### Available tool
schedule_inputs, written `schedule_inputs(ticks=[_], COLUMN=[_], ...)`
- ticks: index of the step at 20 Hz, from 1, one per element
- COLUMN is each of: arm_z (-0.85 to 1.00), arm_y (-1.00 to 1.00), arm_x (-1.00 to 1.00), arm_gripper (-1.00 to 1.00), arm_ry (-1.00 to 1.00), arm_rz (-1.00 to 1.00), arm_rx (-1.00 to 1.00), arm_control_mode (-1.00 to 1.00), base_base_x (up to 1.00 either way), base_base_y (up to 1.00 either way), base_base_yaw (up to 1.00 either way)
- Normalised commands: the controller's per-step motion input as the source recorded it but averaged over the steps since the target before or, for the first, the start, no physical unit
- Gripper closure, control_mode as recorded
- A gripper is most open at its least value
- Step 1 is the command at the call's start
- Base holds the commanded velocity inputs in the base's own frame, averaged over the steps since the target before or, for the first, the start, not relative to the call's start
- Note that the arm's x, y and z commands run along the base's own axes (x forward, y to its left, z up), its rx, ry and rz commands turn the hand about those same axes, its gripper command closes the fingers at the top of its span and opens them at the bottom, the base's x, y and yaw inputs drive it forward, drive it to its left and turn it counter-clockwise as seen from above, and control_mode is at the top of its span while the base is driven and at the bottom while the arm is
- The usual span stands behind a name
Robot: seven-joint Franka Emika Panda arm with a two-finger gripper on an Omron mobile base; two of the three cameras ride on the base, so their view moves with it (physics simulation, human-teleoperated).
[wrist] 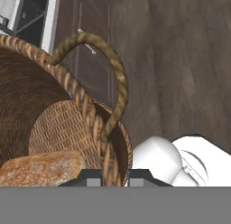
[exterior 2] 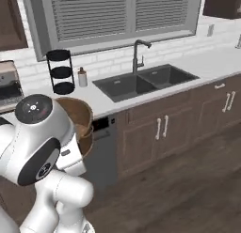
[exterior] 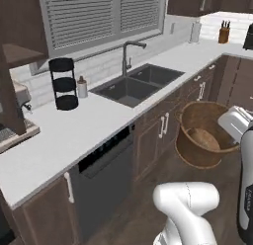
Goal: Open the cabinet, pick up the bread from the cabinet and place it in the basket. Then move the basket to the dining counter.
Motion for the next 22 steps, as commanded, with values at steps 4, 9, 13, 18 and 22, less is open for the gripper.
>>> schedule_inputs(ticks=[4,9,13,18,22], arm_z=[0.0,0.0,0.0,0.0,0.0], arm_y=[0.0,0.0,0.0,0.0,0.0], arm_x=[0.0,0.0,0.0,0.0,0.0], arm_gripper=[1.0,1.0,1.0,1.0,1.0], arm_ry=[0.0,0.0,0.0,0.0,0.0], arm_rz=[0.0,0.0,0.0,0.0,0.0], arm_rx=[0.0,0.0,0.0,0.0,0.0], arm_control_mode=[1.0,1.0,1.0,1.0,1.0], base_base_x=[0.0,0.0,0.01,0.02,0.12], base_base_y=[0.0,-0.01,-0.11,-0.11,-0.01], base_base_yaw=[-0.94,-0.9,-0.83,-0.85,-0.89])
